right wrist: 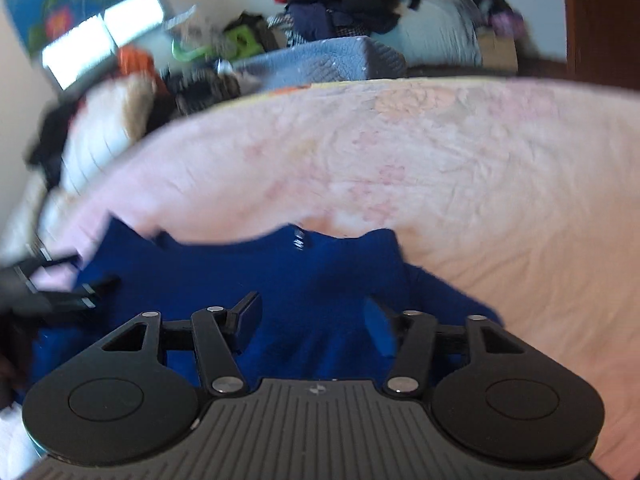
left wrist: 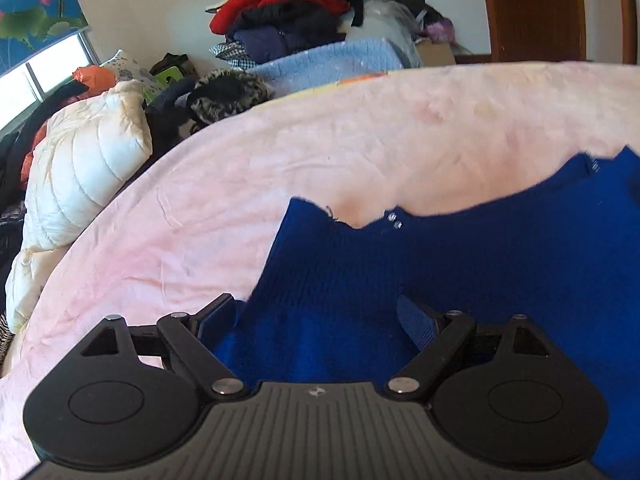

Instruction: Fold small clothes

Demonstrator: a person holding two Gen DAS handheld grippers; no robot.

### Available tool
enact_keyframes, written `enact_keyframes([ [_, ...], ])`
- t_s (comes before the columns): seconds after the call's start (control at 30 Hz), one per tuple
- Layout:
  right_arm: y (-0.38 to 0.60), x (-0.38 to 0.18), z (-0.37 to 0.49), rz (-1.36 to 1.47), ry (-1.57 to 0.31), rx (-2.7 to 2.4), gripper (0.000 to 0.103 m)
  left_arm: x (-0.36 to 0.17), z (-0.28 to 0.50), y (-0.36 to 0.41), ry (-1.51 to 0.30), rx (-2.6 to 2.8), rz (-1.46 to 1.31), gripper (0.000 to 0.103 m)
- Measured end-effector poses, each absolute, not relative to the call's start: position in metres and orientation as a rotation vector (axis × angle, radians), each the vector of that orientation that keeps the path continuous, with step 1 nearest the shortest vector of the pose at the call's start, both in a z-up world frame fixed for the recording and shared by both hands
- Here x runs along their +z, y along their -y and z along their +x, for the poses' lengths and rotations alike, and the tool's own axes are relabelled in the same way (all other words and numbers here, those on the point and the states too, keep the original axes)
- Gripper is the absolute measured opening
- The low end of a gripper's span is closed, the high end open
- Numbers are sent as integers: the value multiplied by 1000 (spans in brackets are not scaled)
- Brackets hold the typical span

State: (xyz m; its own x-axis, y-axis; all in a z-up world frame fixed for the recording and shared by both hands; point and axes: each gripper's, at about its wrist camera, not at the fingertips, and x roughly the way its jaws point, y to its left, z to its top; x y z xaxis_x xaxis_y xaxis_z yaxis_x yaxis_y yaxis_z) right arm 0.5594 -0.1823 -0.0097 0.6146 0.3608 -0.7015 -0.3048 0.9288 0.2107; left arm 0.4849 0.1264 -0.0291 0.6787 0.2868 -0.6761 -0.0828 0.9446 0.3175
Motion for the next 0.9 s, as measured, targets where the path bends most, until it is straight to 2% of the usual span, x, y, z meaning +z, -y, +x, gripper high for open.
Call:
enact_keyframes([
  [0.1, 170, -13, 554, -71, -802, 386, 52, -34, 490, -144, -811, 220, 161, 91],
  [0.2, 170, -12, 555, -101, -805, 384, 51, -38, 496, -165, -832, 248, 48, 103],
  [0.3, 169, -14, 553, -97, -792, 378, 56, -41, 489, -167, -801, 262, 11, 103],
  [0.4, 173, -5, 548, -64, -789, 362, 55, -31, 478, -160, -770, 285, 19, 101],
  [0.57, 200, 23, 495, 37, -661, 423, 66, 9, 411, -165, -623, 243, -102, 101],
  [0.67, 201, 20, 476, 90, -704, 529, 67, 15, 379, -144, -592, 62, -67, 101],
  [0.83, 180, -6, 464, -139, -777, 465, 71, -24, 376, -116, -766, -83, 70, 101],
  [0.9, 182, -13, 454, -183, -760, 488, 77, -41, 375, -126, -788, -64, 75, 103],
])
